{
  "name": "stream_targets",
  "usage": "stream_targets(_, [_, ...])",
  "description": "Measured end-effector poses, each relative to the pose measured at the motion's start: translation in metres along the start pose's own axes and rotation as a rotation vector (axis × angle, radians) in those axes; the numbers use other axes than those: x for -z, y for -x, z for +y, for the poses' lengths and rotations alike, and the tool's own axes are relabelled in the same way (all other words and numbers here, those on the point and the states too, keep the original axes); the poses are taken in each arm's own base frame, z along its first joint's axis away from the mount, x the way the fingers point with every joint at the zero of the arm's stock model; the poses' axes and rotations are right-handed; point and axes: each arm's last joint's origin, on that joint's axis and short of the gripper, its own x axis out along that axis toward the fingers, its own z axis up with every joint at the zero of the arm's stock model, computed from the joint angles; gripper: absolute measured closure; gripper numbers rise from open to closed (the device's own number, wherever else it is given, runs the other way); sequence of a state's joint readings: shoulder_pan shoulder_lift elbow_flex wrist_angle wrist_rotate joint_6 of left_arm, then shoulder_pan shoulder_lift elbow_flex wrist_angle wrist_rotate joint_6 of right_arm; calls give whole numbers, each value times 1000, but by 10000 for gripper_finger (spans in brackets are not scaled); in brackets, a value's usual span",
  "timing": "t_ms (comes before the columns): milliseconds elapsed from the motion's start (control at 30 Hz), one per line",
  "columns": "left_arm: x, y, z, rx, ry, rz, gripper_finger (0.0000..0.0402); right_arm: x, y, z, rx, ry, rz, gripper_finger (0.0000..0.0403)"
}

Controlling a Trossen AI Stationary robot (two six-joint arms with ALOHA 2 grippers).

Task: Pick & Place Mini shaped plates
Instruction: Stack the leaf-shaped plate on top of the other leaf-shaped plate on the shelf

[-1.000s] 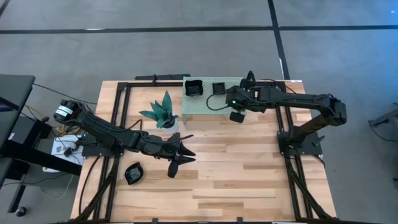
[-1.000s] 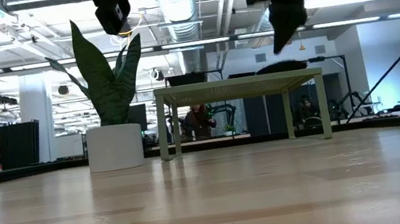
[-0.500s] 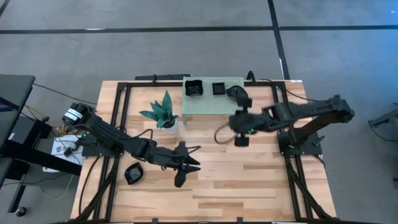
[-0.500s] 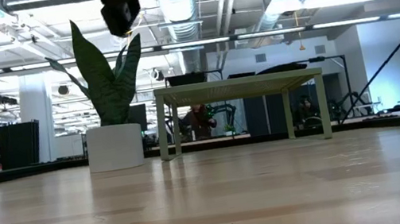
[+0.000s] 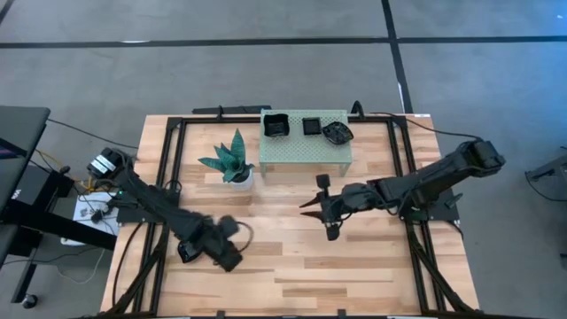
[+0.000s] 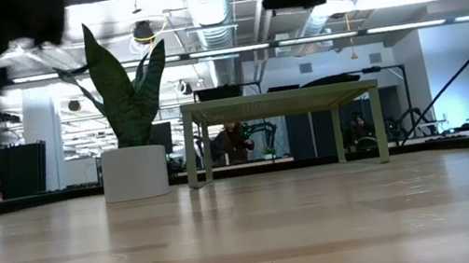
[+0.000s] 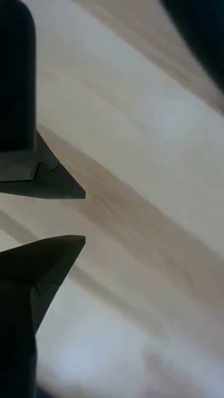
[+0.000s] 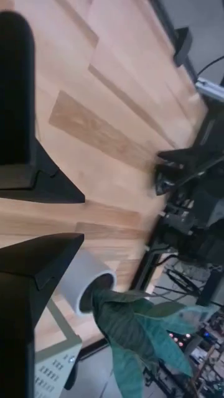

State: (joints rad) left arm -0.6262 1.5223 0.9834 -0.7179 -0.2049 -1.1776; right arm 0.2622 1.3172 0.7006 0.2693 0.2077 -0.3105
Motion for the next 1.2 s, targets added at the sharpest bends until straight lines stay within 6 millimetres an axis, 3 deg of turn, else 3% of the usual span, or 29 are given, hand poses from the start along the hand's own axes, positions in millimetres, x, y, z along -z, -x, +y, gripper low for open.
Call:
stream_targets(200, [41, 5, 11, -182, 271, 62, 296, 0, -8, 1, -1, -33, 12, 321])
stream_targets(467, [72, -7, 30, -291, 393, 207, 296, 1, -8, 1, -4, -69, 23, 321])
stream_targets(667, [76, -13, 38, -313, 410, 226, 296, 1, -8, 1, -3, -64, 22, 321])
stream_targets(1200, [75, -16, 26, -195, 425, 233, 296, 8, -11, -19, 63, -89, 44, 321])
